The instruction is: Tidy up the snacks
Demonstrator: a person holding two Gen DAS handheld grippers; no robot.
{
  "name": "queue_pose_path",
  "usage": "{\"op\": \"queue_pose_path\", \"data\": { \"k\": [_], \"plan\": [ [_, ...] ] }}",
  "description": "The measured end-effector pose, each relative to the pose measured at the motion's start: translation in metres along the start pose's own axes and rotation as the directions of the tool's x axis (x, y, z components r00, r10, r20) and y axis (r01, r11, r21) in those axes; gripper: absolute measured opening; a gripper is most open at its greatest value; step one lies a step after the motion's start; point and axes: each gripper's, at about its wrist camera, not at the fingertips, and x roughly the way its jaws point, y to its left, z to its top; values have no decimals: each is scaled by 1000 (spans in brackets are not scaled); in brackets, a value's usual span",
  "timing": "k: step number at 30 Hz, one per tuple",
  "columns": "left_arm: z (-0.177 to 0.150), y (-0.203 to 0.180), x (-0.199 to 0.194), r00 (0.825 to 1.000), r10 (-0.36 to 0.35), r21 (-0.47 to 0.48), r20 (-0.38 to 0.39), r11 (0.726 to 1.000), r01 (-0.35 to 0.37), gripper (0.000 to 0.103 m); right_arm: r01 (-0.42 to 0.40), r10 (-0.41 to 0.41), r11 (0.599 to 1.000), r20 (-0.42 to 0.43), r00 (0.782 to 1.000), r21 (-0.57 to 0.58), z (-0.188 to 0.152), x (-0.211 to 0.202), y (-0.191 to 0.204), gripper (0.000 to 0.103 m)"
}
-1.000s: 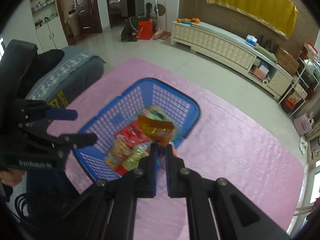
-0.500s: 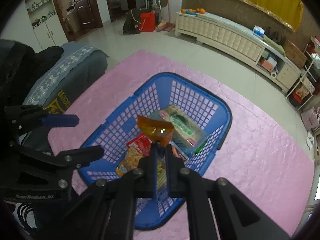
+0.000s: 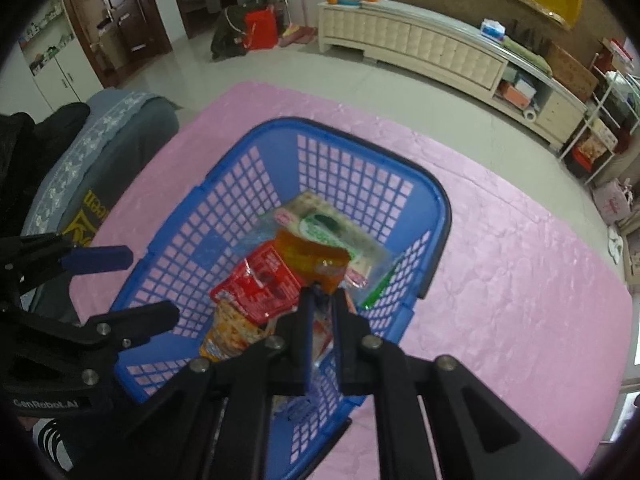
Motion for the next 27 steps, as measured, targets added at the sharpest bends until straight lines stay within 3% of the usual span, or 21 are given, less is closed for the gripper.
{"op": "queue_pose_path", "data": {
  "k": [1,3,5,10,15,21,27],
  "plan": [
    [-2,-2,-1,1000,-11,1,0,1000,11,66,2,-2,1000,-16,1000,-1,-2,1,0,23],
    [-4,-5,-4,1000,-17,6,8,1000,17,66,-3,3,1000,-27,1000,-5,-5,1,1,56],
    [-7,-9,-9,1000,-1,20,20,1000,1,66,20,-20,1000,-9,1000,6,-9,-6,-1,74],
    [-23,-14,-27,998,-10,30,55,1000,8,66,31,-31,999,15,999,44,-23,-26,-5,74],
    [-48,-23,-59,987,-45,48,153,998,38,66,44,-49,996,61,997,73,-46,-53,-1,77],
    [-92,-41,-103,950,-50,105,309,994,18,66,34,-53,993,164,985,117,-82,-96,8,78],
    [-139,-58,-136,899,-76,154,431,988,9,66,55,-110,979,285,952,195,-130,-140,10,79]
  ]
}}
